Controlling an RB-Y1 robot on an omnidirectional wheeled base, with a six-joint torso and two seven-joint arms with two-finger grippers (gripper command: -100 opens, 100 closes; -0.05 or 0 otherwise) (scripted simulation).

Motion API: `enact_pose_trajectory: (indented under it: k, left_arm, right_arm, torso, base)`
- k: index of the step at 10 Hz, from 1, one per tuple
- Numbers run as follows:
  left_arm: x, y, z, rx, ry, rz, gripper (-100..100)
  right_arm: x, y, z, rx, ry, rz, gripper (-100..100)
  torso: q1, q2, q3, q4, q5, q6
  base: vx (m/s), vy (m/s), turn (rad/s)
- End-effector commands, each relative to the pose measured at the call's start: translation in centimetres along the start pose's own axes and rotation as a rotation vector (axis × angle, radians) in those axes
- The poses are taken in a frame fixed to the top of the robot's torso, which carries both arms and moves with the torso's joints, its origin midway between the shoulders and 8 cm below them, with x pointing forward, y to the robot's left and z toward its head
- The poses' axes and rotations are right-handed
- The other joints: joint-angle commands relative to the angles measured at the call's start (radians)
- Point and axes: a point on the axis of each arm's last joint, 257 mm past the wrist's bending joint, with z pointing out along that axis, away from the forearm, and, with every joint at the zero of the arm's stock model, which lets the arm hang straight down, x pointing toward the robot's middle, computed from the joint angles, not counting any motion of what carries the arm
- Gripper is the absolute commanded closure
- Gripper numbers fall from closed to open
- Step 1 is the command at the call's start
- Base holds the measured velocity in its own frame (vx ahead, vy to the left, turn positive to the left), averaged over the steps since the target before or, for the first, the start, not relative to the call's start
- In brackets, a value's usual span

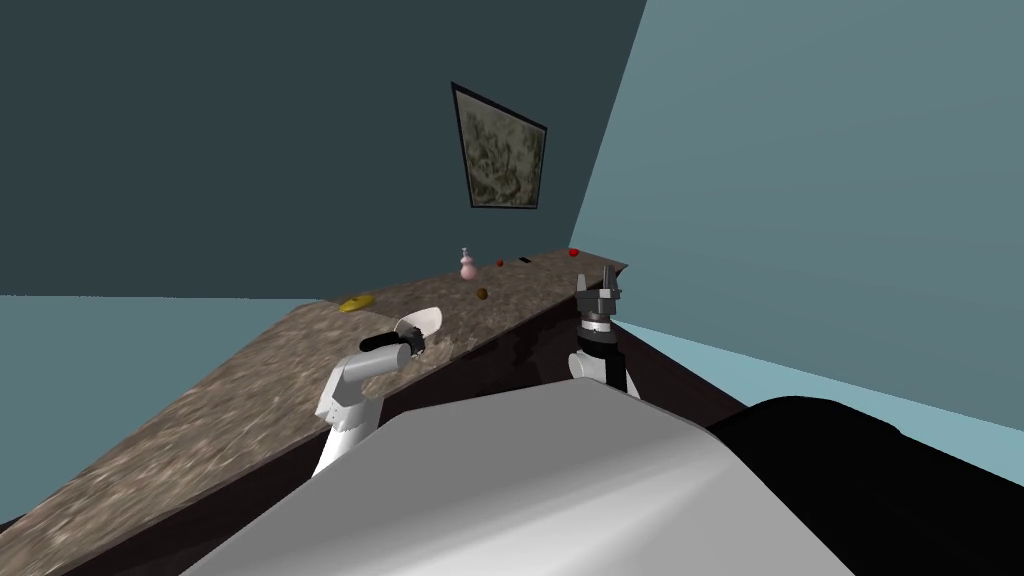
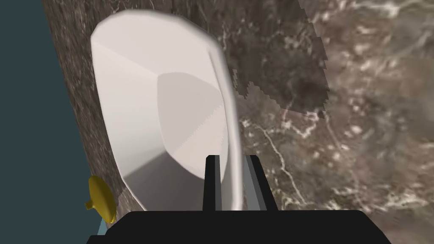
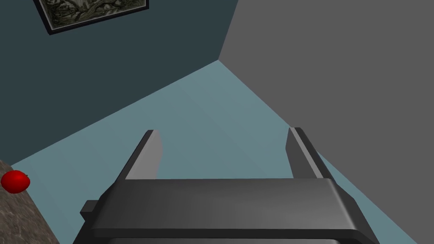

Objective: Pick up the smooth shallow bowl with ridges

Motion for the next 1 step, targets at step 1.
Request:
enact_pose_trajectory:
  k: [1]
  left_arm:
    - [0.00,0.00,0.00,0.000,0.000,0.000,0]
  right_arm:
    - [0.00,0.00,0.00,0.000,0.000,0.000,0]
  torso:
    - [0.000,0.000,0.000,0.000,0.000,0.000]
  base:
    - [0.000,0.000,0.000]
